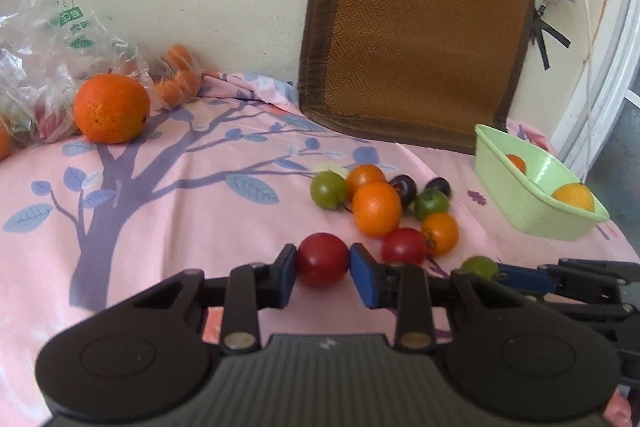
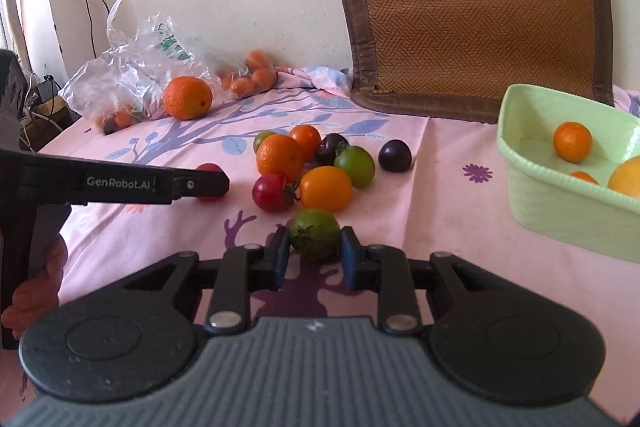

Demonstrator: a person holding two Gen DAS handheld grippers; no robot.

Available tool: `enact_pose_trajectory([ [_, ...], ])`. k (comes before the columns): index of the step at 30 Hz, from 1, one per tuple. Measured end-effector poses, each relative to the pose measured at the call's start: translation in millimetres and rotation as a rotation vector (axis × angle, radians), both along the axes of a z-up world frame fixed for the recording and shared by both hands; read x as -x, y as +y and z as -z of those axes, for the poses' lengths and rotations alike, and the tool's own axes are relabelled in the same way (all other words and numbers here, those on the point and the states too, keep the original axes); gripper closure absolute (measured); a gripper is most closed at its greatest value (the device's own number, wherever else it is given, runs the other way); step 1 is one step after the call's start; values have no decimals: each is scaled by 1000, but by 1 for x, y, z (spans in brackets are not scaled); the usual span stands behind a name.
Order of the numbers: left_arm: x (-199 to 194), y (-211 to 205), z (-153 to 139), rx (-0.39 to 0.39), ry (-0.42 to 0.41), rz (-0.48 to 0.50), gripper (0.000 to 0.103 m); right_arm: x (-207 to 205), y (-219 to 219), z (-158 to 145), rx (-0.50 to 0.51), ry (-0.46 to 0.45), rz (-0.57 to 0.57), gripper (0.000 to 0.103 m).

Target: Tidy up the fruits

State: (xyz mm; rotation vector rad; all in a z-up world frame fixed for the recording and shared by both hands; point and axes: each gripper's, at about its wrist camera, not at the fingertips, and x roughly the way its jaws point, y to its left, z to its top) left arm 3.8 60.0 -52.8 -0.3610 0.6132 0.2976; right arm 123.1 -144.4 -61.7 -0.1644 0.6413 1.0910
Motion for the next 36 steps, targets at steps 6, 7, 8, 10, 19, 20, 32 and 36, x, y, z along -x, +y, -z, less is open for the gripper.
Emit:
enact_pose_trajectory([
  [6,7,-75,-3,30,-22,177,73,14,-71,2,-20,-66,80,74],
  [7,3,-90,-5,20,-22,211,73,15,-82,3,-20,-73,100,74],
  [8,-1,-103,-7,9,-22,244,73,15,-93,4,-21,-78,121,74],
  [10,-11,-128,-10,-14,-25,299,73,13,-111,6,-26,-80,153,73],
  [19,-58,-162,-22,-19,-4,382,73,-14,-146,1,-97,-80,231,74],
  [20,-63,-158,-29,-14,-15,378,73,-20,-147,-6,-121,-91,237,74],
  [32,-200,-114,-52,41,19,309,73,-125,-96,-27,-115,-237,288,73],
  [36,-219,-114,-34,39,46,290,73,-141,-90,-18,-78,-207,295,73],
])
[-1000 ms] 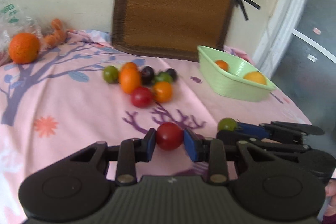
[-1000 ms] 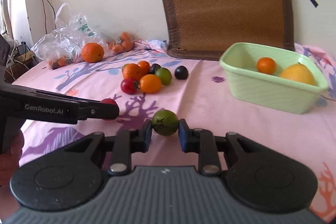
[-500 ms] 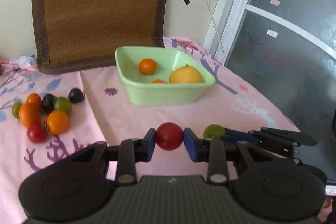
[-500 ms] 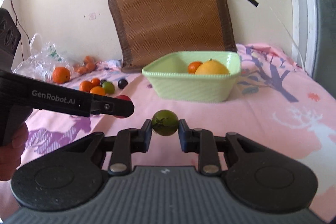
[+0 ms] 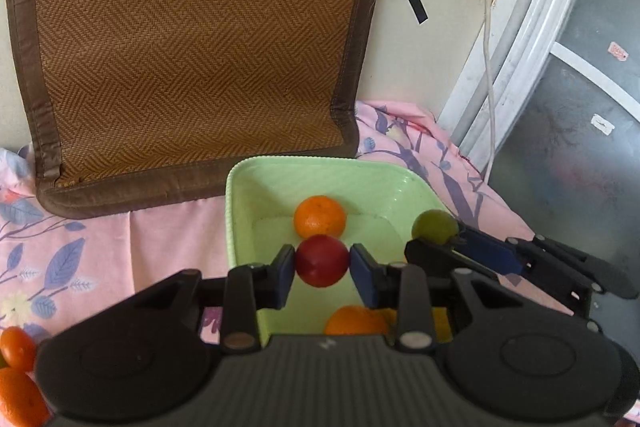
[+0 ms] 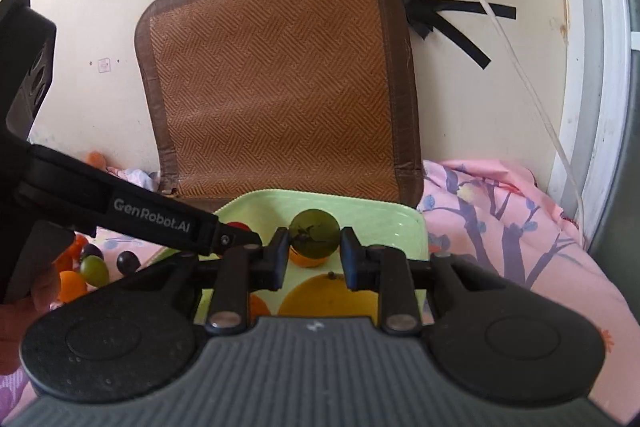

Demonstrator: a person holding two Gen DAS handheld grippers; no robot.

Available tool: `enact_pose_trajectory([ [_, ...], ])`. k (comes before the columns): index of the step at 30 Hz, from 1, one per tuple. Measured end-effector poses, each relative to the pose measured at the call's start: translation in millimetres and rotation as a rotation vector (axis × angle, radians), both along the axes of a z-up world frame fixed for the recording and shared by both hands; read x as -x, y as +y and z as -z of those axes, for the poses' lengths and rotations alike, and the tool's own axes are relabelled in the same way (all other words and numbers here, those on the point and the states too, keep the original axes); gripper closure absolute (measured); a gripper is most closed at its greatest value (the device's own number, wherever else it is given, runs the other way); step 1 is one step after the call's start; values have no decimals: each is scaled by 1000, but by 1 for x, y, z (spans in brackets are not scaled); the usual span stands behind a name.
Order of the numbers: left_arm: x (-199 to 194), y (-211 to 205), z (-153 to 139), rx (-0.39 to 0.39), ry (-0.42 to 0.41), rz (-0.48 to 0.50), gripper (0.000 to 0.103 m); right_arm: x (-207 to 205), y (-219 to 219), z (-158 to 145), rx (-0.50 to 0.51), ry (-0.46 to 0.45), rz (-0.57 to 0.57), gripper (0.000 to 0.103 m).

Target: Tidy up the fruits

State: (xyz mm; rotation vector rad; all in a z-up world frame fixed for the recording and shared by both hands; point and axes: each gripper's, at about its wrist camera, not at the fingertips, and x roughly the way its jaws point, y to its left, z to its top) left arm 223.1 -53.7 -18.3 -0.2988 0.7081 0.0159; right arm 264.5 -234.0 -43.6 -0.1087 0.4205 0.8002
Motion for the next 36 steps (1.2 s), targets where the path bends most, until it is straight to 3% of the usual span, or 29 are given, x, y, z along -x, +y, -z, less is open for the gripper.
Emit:
enact_pose_trajectory([
  [5,-8,0,11,-1,2,-3,70,-6,0,9,-14,33,22,72],
  [8,-6,-5,8,-21,-12,-8,55,-6,1,8,-21,34,30,70],
  [12,7,-10,-6,-61,-37,-27,54,5,-5,-4,-45,9,34,69],
  [14,27,-8,-22,-34,-89,-25,55,16,-16,-18,-100,0,39,69],
  [18,113,13,-48,40,-227,-58,55,55,-37,-39,-220,11,-30,69],
  [20,160,28,-46,23,-256,-118,54,79,-41,-39,-258,37,-89,69],
  [23,217,51,-24,-105,-184,-279,54,111,-29,-25,-245,108,-182,69],
  [27,260,78,11,-93,-91,-403,54,139,14,-5,-137,172,-269,70],
  [31,275,83,34,-104,-71,-441,56,150,51,-2,-85,203,-312,70],
  [33,281,82,31,-107,-123,-434,56,146,66,-4,-83,204,-299,70],
  [36,282,76,29,-130,-133,-408,56,129,84,-3,-97,253,-267,69],
])
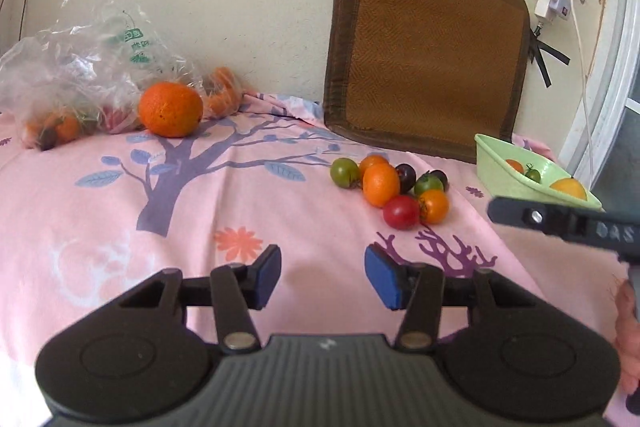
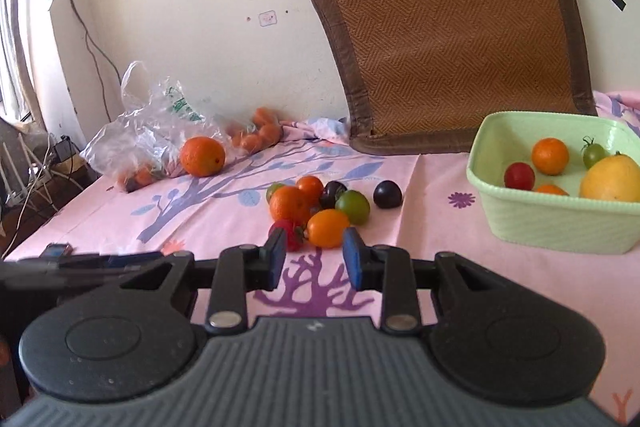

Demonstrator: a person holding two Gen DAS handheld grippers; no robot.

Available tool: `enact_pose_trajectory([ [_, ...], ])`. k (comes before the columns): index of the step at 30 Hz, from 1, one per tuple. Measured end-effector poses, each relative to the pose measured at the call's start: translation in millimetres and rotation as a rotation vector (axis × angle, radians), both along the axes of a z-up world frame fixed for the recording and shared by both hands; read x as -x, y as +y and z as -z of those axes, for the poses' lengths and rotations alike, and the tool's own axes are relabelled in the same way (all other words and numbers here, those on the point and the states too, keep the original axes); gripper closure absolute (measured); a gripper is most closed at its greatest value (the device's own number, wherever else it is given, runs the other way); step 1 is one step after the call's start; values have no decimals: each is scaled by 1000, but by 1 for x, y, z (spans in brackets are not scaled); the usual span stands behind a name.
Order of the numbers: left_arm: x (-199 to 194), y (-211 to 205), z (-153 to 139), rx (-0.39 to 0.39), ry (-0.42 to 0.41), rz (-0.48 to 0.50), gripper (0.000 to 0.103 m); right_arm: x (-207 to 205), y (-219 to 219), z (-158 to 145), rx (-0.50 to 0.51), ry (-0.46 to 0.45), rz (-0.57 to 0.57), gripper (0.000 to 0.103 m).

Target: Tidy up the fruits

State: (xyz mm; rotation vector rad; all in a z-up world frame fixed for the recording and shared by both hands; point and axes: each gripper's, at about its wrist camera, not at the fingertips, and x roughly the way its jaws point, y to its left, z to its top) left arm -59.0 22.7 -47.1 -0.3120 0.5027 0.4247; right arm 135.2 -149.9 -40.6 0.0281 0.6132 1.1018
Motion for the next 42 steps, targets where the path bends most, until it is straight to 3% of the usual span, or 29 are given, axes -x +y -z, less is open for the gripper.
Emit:
enact_pose_trajectory([
  [8,4,-18,-3,-93,-39,26,56,-35,39,20,50,177,73,68],
  [10,4,-20,-3,-105,-41,34,56,-38,40,28,42,245,53,64],
  [12,3,-20,-3,-105,-38,42,55,-35,34,30,24,266,39,71],
  [15,-1,-16,-3,-62,-34,81,55,-22,12,21,13,207,61,72],
  [20,-36,1,-2,139,-28,144,54,-3,-26,15,33,71,86,71],
  [26,-89,12,4,234,22,109,54,10,-45,18,97,-71,88,71],
  [31,-104,3,9,154,59,57,69,9,-45,25,109,-98,77,71],
  [35,-99,-11,8,101,73,48,70,8,-51,25,99,-93,69,71],
  [42,-69,-65,5,106,36,163,72,12,-92,24,75,-115,134,71],
])
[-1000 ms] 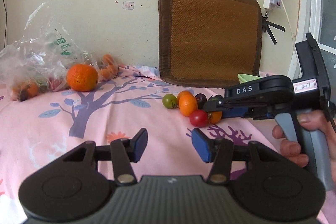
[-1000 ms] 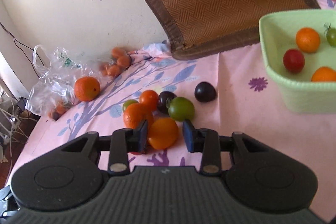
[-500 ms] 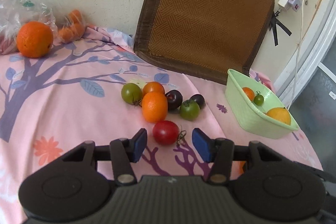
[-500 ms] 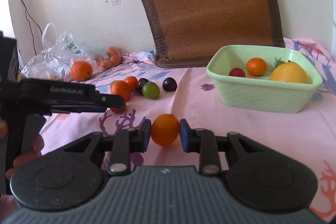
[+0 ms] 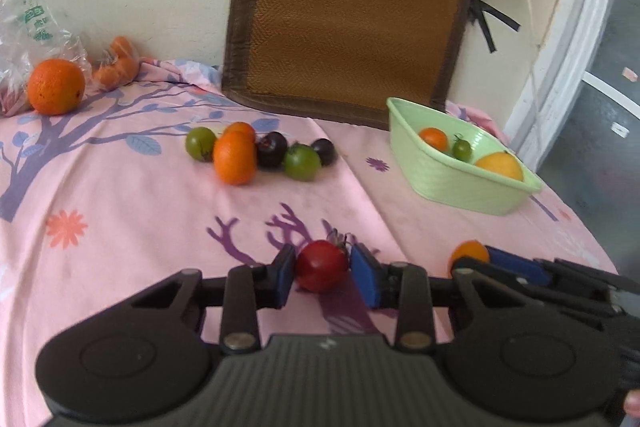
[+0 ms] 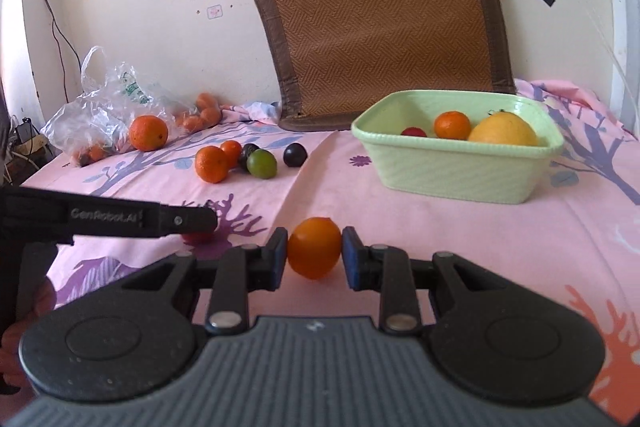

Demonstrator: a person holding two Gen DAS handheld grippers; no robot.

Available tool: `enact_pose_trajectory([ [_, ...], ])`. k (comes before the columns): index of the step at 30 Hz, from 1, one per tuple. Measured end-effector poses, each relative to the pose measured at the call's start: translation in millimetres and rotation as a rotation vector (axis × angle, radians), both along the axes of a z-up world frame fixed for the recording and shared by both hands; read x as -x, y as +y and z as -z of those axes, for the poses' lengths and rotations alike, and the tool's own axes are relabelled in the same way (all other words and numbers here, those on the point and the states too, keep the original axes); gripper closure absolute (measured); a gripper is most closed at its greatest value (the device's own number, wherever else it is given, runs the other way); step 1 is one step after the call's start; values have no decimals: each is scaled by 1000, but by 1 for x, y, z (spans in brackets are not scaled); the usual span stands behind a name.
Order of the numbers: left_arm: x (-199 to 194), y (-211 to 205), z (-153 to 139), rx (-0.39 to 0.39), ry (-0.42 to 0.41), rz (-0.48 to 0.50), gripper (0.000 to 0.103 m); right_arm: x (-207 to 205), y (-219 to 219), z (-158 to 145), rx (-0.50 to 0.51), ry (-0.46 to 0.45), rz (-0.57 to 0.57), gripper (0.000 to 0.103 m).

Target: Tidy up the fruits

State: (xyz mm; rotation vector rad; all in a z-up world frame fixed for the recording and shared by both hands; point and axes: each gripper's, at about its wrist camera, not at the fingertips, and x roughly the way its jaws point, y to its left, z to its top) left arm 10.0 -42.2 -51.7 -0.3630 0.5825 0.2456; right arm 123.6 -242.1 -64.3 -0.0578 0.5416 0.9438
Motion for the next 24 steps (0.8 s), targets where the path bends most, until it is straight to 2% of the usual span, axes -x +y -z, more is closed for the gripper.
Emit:
enact_pose_trajectory([
  [5,-6,-41,-4,-34,-20,123,72,4,-28,0,24,-54,65,71],
  [7,-10,-55,-4,-86,-27,149,72,4,-34,2,37,-64,80,71],
  [11,-16,-64,4,-103,1,163,71,0,-37,5,38,-31,83,70],
  [14,-17,-64,6,-108,14,161,70,-1,-28,8,82,-11,42,70],
  [19,-17,-73,7,-169,30,159,69,2,-26,10,106,-30,41,69],
  [24,-16,-73,7,-179,31,158,69,3,-26,10,116,-39,42,69],
])
